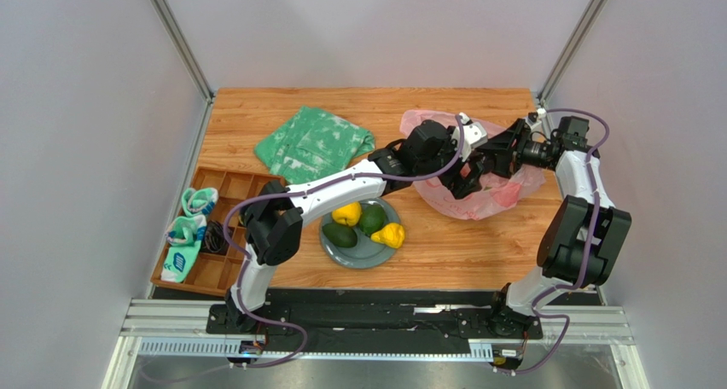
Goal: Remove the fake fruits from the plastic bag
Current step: Take out the fake fruit from the plastic bag.
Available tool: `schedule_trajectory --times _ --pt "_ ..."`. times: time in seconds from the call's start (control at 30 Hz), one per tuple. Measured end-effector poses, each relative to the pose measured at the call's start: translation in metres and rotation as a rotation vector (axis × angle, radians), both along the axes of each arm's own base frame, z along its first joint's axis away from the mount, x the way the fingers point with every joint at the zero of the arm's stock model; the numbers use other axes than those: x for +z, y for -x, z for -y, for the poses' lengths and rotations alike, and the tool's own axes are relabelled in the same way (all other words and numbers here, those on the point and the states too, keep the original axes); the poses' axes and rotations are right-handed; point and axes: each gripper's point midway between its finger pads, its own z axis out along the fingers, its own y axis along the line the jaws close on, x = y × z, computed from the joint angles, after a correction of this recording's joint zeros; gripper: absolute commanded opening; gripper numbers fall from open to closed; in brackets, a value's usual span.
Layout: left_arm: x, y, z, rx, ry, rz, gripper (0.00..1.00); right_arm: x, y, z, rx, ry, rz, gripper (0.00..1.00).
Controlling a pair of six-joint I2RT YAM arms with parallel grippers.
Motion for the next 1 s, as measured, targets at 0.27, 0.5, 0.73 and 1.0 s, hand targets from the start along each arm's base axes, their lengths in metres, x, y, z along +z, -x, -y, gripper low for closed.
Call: schedule_trajectory --times 0.27,0.5,0.73,1.0 --pt "0.019 -0.016 0.002 0.087 0.056 0.017 0.94 -0.001 0.004 0.002 0.004 -0.001 -0.002 0.58" --pt "0.026 -0.015 0.007 0.096 0.092 -0.023 0.93 -0.003 0.006 0.001 0.006 0.010 -0.003 0.59" --pt "0.027 -0.015 0.015 0.088 0.114 -0.049 0.87 -0.002 0.012 -0.001 0.009 0.019 0.005 0.59" --pt "0.014 -0.013 0.021 0.076 0.111 -0.092 0.00 -0.003 0.013 0.000 0.004 0.047 0.016 0.72"
